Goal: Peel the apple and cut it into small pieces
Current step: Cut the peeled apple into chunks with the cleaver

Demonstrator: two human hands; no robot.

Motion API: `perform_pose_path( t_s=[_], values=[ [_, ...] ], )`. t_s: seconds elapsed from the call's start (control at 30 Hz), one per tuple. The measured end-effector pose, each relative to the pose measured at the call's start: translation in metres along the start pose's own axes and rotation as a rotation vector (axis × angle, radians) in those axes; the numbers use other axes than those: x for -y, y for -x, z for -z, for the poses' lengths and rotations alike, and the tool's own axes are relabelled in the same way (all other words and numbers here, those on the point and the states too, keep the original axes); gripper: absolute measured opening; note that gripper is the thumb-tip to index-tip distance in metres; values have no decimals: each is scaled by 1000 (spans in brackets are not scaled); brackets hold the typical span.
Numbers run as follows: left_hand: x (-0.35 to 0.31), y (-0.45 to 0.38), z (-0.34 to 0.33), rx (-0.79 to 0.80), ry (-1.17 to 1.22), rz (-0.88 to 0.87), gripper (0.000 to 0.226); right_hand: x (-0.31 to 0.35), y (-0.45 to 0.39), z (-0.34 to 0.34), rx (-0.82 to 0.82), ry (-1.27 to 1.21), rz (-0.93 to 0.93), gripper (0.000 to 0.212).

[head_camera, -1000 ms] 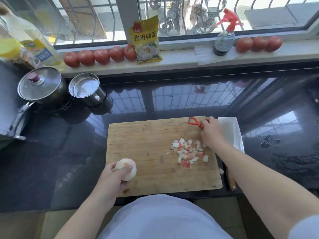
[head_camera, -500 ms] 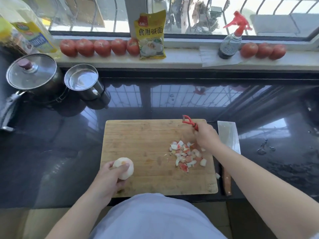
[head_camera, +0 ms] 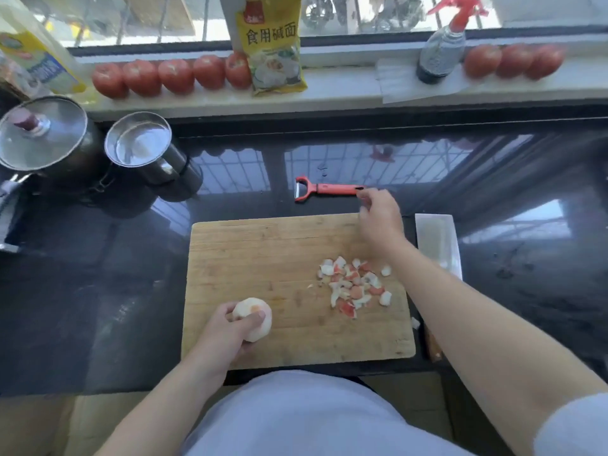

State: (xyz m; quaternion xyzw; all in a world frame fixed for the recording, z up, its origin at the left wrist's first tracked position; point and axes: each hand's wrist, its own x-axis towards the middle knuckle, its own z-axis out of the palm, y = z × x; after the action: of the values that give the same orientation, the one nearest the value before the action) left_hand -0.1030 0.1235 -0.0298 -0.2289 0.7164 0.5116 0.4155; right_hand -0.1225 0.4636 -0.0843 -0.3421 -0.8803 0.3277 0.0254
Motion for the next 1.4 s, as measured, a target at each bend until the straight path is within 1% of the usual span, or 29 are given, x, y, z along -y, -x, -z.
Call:
perform_pose_path(
  t_s=[0.07,0.13,0.2,0.27,0.37,0.47,0.57,0.63,0.77,0.83,0.87,0.9,0.93,0.97,1.0,1.03,1.07,1.1,1.17,1.23,1.27,1.33,1.4],
  values=[
    [-1,-7,-12,39,-34,5,47,-37,61,24,-94,-31,-132,24],
    [-2,-13,-23,82,-58,3,48,-73,122,44,-151,21,-282,19],
    [-2,-17,-31,122,-93,-3,49,-105,170,53,-126,105,-352,15],
    [-2,-20,-38,161,-127,-16,50,-124,197,52,-57,167,-325,11],
    [2,-20,-45,197,-176,-29,43,-131,200,48,-49,266,-171,10],
    [8,-16,-50,195,-210,-24,32,-121,191,45,-10,355,-131,14],
    [13,-15,-49,186,-216,-16,40,-119,192,34,77,567,-108,21],
    [15,-15,-46,180,-196,-5,44,-121,195,31,80,621,-113,24],
    [18,-18,-36,175,-128,16,40,-115,192,37,75,583,-153,22],
    [19,-20,-31,158,-96,15,37,-105,190,43,11,427,-221,15],
    [19,-20,-28,143,-93,5,38,-96,186,47,-19,297,-273,13],
    [18,-20,-27,121,-105,-12,42,-85,181,48,-41,146,-329,12],
    [18,-21,-25,104,-141,-43,52,-74,176,47,-48,5,-363,10],
    [17,-20,-24,91,-196,-73,62,-64,171,42,-35,-86,-360,6],
    [16,-19,-24,74,-262,-111,64,-53,167,38,-8,-126,-328,4],
    [13,-15,-24,59,-321,-158,60,-44,165,33,29,-145,-306,10],
    [12,-15,-25,44,-376,-203,55,-41,163,28,51,-151,-297,17],
    [11,-13,-26,20,-429,-245,56,-42,163,25,34,-138,-314,21],
    [8,-13,-26,-57,-561,-311,61,-54,166,23,-94,-43,-373,25],
    [7,-13,-24,-138,-730,-384,57,-74,171,24,-218,61,-408,23],
    [8,-14,-23,-162,-816,-436,55,-81,173,26,-248,110,-415,24],
    [13,-20,-22,-174,-925,-568,52,-94,175,27,-232,139,-448,35],
    [18,-27,-20,-141,-974,-699,50,-102,174,29,-164,114,-467,42]
  ],
)
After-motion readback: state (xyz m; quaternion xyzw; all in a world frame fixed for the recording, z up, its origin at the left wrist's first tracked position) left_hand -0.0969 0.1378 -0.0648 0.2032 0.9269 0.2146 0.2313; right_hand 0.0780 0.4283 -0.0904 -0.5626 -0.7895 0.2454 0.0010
